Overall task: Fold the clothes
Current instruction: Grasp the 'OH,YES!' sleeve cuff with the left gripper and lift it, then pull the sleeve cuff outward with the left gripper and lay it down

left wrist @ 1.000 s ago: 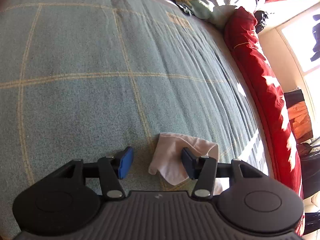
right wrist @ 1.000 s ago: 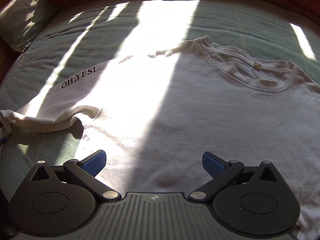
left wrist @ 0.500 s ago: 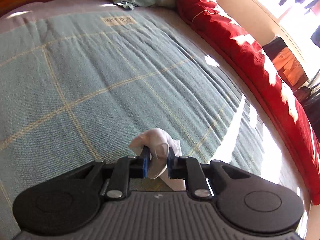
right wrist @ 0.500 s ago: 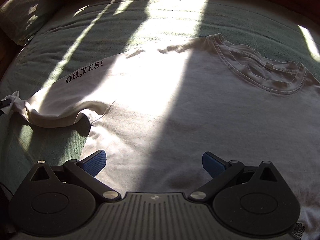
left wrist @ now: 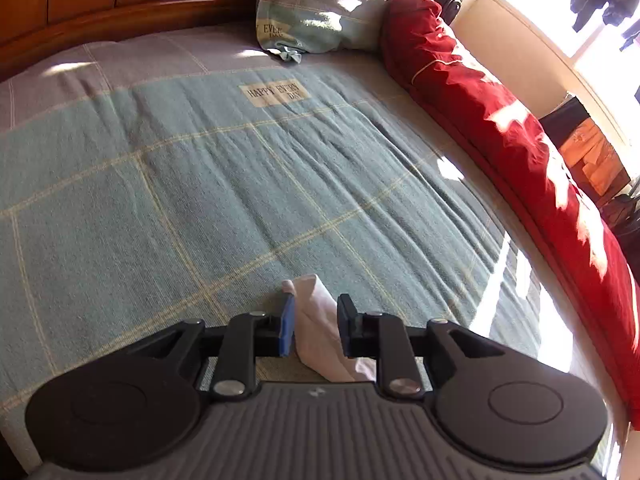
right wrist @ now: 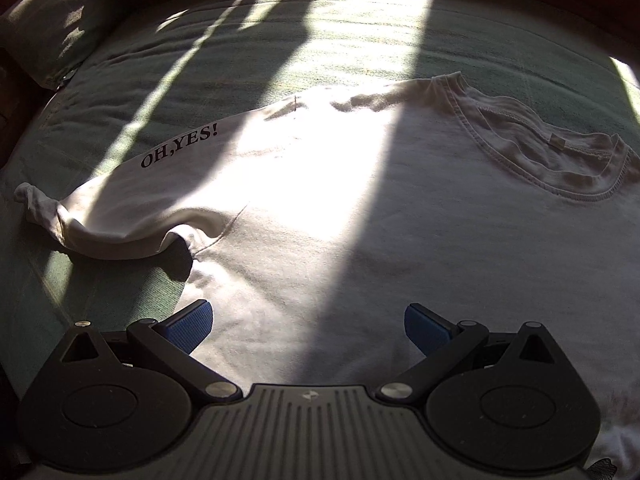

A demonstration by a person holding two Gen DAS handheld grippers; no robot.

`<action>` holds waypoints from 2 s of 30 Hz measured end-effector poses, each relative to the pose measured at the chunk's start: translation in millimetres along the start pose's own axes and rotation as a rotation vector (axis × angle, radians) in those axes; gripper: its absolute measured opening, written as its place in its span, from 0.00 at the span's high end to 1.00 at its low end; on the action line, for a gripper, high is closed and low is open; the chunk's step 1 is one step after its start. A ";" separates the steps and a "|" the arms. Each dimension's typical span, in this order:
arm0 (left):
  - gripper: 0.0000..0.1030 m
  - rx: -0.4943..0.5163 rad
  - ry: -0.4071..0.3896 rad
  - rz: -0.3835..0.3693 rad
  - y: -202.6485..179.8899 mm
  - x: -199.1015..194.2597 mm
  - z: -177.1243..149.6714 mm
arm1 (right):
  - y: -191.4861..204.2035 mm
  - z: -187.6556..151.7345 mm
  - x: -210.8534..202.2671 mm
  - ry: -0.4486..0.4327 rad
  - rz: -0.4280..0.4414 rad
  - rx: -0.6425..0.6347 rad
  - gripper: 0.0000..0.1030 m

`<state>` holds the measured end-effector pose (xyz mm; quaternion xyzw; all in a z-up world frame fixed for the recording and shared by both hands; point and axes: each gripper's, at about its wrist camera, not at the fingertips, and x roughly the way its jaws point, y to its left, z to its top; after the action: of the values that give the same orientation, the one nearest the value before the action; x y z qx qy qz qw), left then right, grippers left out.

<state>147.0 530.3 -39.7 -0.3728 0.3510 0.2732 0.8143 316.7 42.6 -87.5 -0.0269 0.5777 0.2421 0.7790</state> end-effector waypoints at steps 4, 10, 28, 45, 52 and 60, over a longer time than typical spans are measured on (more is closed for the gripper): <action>0.68 -0.063 0.041 -0.039 2.3 30.2 -10.9 | 4.3 1.1 2.9 0.003 0.004 -0.017 0.00; 0.68 -0.155 0.035 -0.071 10.1 59.2 -10.4 | 1.4 0.9 3.1 0.004 -0.006 -0.014 0.00; 0.93 -0.061 0.058 0.030 26.2 -26.1 -27.1 | 6.2 4.7 7.8 0.011 0.009 -0.003 0.00; 0.44 0.066 0.131 0.161 35.9 19.8 -20.0 | 14.5 11.1 12.4 0.000 0.005 -0.051 0.00; 0.93 0.226 0.150 0.168 5.1 34.3 -41.8 | 17.5 13.4 9.4 -0.019 0.001 -0.074 0.00; 0.92 0.320 0.027 0.137 -27.1 25.3 -13.8 | 10.5 11.2 8.8 -0.013 -0.006 -0.060 0.00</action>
<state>176.4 508.5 -54.6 -0.2173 0.4254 0.2637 0.8380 324.2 58.5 -89.4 -0.0505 0.5650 0.2573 0.7823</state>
